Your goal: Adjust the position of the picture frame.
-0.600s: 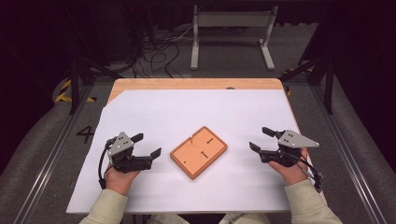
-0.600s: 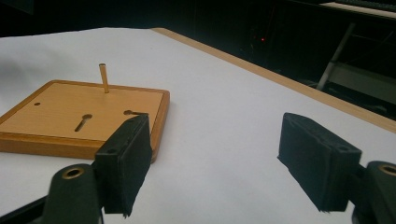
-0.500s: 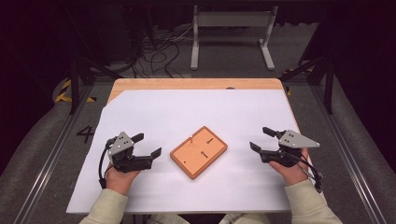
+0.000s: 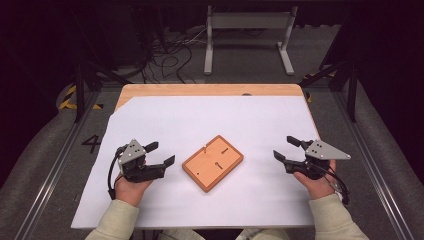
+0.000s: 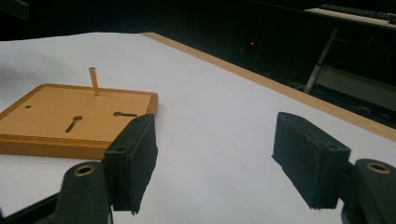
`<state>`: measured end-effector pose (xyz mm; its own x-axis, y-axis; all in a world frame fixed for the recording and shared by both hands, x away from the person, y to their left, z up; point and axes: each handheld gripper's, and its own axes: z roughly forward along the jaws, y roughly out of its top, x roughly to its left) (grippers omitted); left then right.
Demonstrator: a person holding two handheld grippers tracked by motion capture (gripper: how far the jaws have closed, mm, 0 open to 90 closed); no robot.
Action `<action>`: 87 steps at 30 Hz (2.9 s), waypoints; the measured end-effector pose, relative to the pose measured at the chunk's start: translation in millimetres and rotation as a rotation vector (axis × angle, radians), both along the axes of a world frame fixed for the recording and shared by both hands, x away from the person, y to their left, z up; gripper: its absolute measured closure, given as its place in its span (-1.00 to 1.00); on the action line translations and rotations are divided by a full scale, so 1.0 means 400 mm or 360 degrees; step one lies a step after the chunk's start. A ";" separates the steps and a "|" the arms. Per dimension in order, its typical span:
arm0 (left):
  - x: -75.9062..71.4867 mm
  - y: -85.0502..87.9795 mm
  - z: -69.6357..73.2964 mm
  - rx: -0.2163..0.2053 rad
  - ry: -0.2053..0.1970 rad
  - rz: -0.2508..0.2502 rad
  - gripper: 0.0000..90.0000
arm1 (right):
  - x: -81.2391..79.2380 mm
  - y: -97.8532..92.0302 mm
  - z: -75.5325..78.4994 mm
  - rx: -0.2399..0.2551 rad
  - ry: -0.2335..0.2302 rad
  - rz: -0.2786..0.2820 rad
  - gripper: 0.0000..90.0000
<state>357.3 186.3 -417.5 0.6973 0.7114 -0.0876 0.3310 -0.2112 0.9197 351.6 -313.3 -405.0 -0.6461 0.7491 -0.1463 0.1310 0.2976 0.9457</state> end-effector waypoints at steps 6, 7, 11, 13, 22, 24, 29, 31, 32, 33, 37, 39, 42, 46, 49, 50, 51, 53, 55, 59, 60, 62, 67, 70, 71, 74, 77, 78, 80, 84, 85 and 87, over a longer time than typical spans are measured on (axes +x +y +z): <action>0.004 -0.003 -0.002 -0.0002 -0.0004 0.0002 -0.58 | -0.002 -0.005 0.000 0.0006 0.0002 0.0002 -0.35; 0.004 -0.003 -0.002 -0.0003 -0.0005 0.0004 -0.58 | -0.002 -0.005 0.000 0.0006 0.0005 0.0002 -0.35; 0.006 -0.003 -0.004 -0.0002 0.0013 0.0000 -0.55 | -0.002 -0.004 0.000 0.0006 0.0014 0.0006 -0.34; 0.009 -0.005 -0.007 0.0001 0.0024 -0.0001 -0.49 | -0.003 -0.003 0.001 0.0004 0.0007 0.0015 -0.34; 0.024 -0.016 -0.016 0.0041 0.0108 0.0000 0.22 | -0.003 -0.003 0.000 0.0003 0.0029 0.0019 -0.34; 0.027 -0.019 -0.017 0.0047 0.0123 0.0004 0.41 | -0.004 -0.002 0.000 0.0003 0.0030 0.0022 -0.34; 0.042 -0.025 -0.021 0.0069 0.0183 -0.0018 0.99 | -0.010 -0.007 0.001 0.0008 0.0038 0.0024 -0.34; 0.053 -0.035 -0.028 0.0097 0.0210 -0.0031 0.99 | -0.013 -0.011 0.002 0.0010 0.0040 0.0015 -0.34; 0.056 -0.040 -0.031 0.0109 0.0229 -0.0039 1.00 | -0.015 -0.014 0.002 0.0006 0.0038 0.0014 -0.34; 0.060 -0.046 -0.035 0.0111 0.0243 -0.0044 0.99 | -0.017 -0.015 0.003 0.0008 0.0042 0.0008 -0.34; 0.080 -0.071 -0.051 0.0167 0.0354 -0.0102 0.99 | -0.023 -0.023 0.002 0.0005 0.0047 -0.0007 -0.35; 0.085 -0.077 -0.058 0.0196 0.0380 -0.0121 0.99 | -0.024 -0.024 0.002 0.0008 0.0048 -0.0010 -0.36; 0.099 -0.088 -0.073 0.0254 0.0432 -0.0126 0.99 | -0.029 -0.027 0.002 0.0005 0.0052 -0.0015 -0.36; 0.108 -0.097 -0.087 0.0283 0.0456 -0.0126 0.99 | -0.031 -0.025 0.000 -0.0006 0.0063 -0.0014 -0.36; 0.112 -0.103 -0.098 0.0313 0.0477 -0.0135 0.99 | -0.032 -0.024 0.000 -0.0006 0.0064 -0.0013 -0.36; 0.114 -0.104 -0.101 0.0322 0.0482 -0.0145 0.99 | -0.032 -0.025 0.000 -0.0006 0.0058 -0.0010 -0.37; 0.115 -0.104 -0.102 0.0330 0.0490 -0.0157 0.99 | -0.033 -0.025 0.000 -0.0007 0.0057 -0.0010 -0.37; 0.116 -0.105 -0.106 0.0343 0.0503 -0.0176 0.99 | -0.033 -0.025 0.000 -0.0007 0.0060 -0.0011 -0.37; 0.118 -0.103 -0.107 0.0339 0.0515 -0.0189 0.99 | -0.032 -0.024 0.000 -0.0006 0.0063 -0.0011 -0.38; 0.119 -0.097 -0.110 0.0312 0.0557 -0.0198 1.00 | -0.032 -0.022 0.000 -0.0007 0.0070 -0.0008 -0.38; 0.120 -0.097 -0.110 0.0319 0.0560 -0.0201 1.00 | -0.032 -0.022 0.000 -0.0007 0.0071 -0.0008 -0.38; 0.120 -0.095 -0.111 0.0324 0.0561 -0.0205 1.00 | -0.031 -0.021 0.000 -0.0009 0.0067 -0.0005 -0.38; 0.110 -0.100 -0.109 0.0334 0.0592 -0.0277 1.00 | -0.030 -0.021 0.000 -0.0008 0.0073 -0.0003 -0.38; 0.099 -0.114 -0.107 0.0351 0.0623 -0.0341 1.00 | -0.030 -0.020 0.000 -0.0007 0.0074 0.0001 -0.38; 0.095 -0.120 -0.105 0.0376 0.0621 -0.0363 1.00 | -0.030 -0.020 0.000 -0.0007 0.0075 0.0006 -0.38; 0.080 -0.143 -0.099 0.0418 0.0618 -0.0443 1.00 | -0.030 -0.019 0.001 -0.0007 0.0071 0.0009 -0.38; 0.068 -0.158 -0.097 0.0429 0.0633 -0.0488 1.00 | -0.030 -0.020 0.002 -0.0005 0.0070 0.0007 -0.37; 0.063 -0.164 -0.096 0.0438 0.0635 -0.0512 1.00 | -0.030 -0.021 0.002 -0.0011 0.0071 0.0004 -0.34; 0.053 -0.177 -0.095 0.0444 0.0651 -0.0569 1.00 | -0.031 -0.023 0.003 -0.0008 0.0089 0.0007 -0.24; 0.030 -0.208 -0.092 0.0482 0.0657 -0.0680 1.00 | -0.031 -0.025 0.002 -0.0017 0.0119 0.0014 -0.08; 0.024 -0.217 -0.091 0.0492 0.0653 -0.0707 1.00 | -0.031 -0.026 0.002 -0.0020 0.0126 0.0016 -0.04; 0.012 -0.236 -0.090 0.0506 0.0658 -0.0758 1.00 | -0.030 -0.024 0.000 -0.0020 0.0145 0.0028 0.04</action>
